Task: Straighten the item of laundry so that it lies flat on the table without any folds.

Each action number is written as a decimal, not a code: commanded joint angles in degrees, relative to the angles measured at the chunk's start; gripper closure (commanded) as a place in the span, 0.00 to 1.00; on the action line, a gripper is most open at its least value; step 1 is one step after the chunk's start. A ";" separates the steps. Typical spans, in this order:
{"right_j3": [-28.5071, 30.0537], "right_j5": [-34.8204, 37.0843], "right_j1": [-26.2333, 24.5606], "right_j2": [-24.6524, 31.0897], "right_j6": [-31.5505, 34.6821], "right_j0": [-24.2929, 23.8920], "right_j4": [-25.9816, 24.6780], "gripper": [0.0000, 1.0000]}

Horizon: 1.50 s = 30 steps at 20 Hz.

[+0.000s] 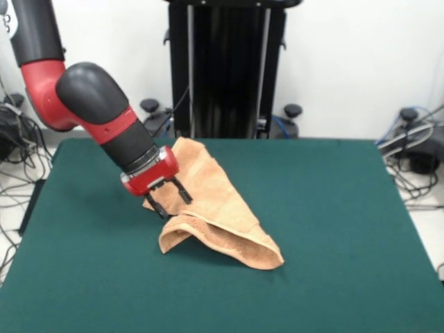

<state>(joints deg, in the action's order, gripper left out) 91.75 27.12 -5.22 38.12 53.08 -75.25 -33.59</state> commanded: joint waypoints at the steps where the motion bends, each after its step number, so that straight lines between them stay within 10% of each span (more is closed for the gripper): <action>1: -5.68 -1.94 1.27 -4.70 2.07 2.16 -3.14 0.00; 30: -7.32 -0.50 6.81 -11.90 5.75 8.09 -1.09 0.00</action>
<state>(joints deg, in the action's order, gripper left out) 90.84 27.12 0.50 31.21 53.08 -69.20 -33.61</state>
